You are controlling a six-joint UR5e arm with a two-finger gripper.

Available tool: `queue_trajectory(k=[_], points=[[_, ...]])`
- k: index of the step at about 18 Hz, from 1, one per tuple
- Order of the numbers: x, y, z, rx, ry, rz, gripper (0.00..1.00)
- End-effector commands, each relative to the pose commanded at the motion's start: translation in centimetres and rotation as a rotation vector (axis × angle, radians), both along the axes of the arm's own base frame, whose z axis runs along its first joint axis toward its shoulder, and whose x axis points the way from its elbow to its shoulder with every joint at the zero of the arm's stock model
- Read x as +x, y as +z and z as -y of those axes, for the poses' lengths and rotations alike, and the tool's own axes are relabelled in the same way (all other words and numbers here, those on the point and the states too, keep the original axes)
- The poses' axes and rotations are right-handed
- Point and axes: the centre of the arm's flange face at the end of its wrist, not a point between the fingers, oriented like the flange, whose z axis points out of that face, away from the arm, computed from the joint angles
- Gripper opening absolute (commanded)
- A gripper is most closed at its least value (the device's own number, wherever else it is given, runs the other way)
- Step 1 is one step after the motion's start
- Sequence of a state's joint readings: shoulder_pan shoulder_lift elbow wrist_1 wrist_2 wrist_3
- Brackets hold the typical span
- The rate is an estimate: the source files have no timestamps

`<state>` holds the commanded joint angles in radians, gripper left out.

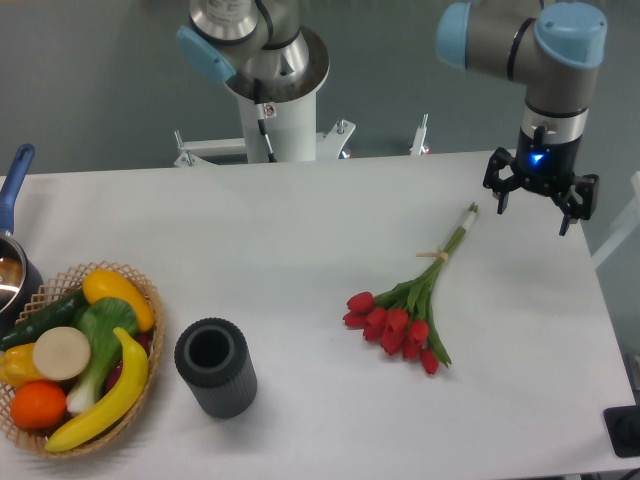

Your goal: Pick up the flowers from the table

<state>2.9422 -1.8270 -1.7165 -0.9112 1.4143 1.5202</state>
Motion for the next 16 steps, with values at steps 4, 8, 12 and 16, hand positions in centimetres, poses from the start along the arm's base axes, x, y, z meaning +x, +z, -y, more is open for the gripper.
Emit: queue_trajectory(k=[4,8,12,16], points=[[-0.3,0.1,0.3,-0.002,0.007,-0.003,1.0],[-0.1,-0.4,0.5,0.003,0.021,0.01,1.0],[0.3,-1.4,0.4,0.068,0.021,0.049,1.0],[1.4,-2.7,-0.2,0.158,0.112,0.126,1.0]])
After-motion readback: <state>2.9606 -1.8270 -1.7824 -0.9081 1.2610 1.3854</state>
